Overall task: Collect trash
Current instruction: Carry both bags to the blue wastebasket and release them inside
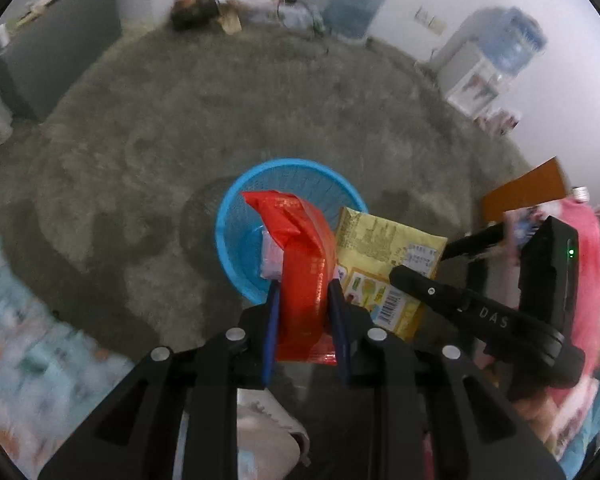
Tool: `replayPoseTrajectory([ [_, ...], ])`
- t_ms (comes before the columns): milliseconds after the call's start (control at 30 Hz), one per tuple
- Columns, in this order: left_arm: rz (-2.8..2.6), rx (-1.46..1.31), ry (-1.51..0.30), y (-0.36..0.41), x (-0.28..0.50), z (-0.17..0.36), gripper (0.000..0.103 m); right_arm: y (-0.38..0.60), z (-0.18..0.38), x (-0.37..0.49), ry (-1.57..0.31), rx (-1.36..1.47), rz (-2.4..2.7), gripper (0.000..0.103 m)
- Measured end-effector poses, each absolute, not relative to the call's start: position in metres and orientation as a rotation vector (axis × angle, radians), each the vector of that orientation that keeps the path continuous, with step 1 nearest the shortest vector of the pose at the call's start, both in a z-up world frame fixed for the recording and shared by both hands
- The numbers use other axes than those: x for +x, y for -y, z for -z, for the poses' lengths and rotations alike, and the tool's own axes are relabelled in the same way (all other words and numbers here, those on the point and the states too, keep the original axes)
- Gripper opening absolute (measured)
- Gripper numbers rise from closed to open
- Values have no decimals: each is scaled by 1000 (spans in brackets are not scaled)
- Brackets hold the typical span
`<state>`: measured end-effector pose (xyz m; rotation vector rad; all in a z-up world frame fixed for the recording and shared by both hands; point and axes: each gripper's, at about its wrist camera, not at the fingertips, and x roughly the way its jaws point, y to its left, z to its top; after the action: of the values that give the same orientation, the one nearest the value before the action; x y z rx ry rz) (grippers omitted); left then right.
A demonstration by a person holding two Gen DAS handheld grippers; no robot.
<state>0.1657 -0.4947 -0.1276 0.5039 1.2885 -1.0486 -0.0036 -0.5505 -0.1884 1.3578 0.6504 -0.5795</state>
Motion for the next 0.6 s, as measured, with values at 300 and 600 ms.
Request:
replayPoseTrajectory([
  [300, 1053, 583, -1279, 536, 163, 181, 60, 602, 285, -15, -697, 1601, 690, 55],
  [600, 1092, 511, -1169, 512, 154, 126, 68, 589, 250, -34, -695, 1488, 762, 65],
])
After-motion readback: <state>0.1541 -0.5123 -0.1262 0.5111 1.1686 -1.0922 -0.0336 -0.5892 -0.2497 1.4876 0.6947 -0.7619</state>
